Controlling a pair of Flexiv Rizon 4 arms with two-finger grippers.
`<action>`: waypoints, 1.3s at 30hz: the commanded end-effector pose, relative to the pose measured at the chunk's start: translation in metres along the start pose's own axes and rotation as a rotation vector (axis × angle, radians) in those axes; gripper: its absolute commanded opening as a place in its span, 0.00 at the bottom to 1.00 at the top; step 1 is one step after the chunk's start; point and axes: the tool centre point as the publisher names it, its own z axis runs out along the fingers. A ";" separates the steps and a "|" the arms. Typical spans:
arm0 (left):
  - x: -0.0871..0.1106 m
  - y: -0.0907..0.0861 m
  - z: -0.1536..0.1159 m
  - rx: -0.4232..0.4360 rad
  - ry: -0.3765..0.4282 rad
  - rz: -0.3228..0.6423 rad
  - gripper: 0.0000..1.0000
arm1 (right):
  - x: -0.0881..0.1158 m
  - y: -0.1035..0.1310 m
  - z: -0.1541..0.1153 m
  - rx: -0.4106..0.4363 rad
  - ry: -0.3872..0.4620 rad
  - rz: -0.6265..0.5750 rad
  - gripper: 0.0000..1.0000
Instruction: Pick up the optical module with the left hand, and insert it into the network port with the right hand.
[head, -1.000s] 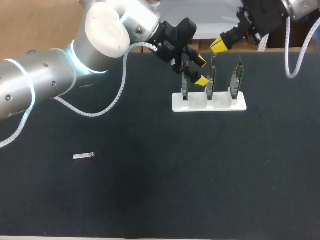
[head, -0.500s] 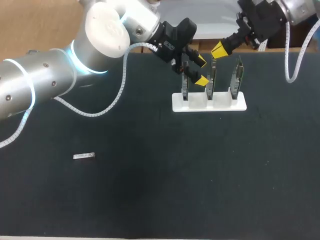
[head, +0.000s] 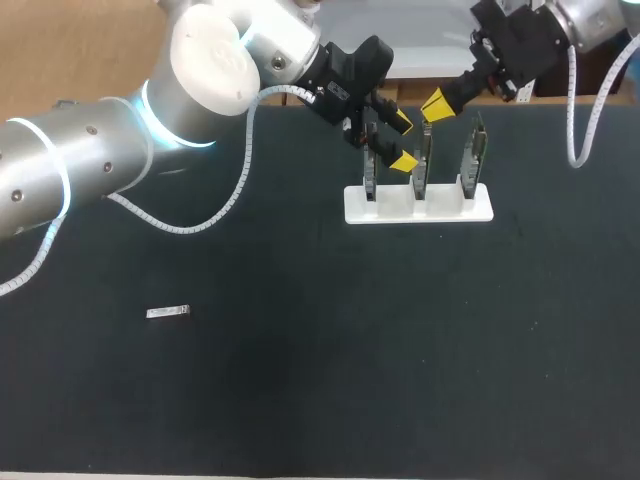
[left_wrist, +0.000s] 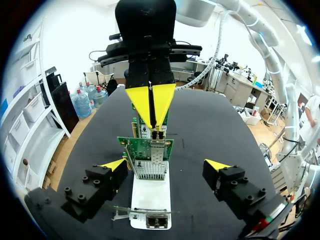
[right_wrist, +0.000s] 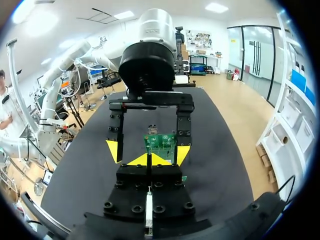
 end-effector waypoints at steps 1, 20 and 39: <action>-0.001 0.002 0.000 0.004 0.005 -0.002 1.00 | 0.005 -0.004 0.002 -0.009 0.004 0.006 0.00; -0.001 0.002 0.000 0.004 0.005 -0.002 1.00 | 0.009 -0.006 0.004 -0.018 0.012 0.025 0.00; -0.001 0.002 0.000 0.004 0.005 -0.002 1.00 | -0.015 0.002 -0.020 -0.012 -0.113 -0.046 0.00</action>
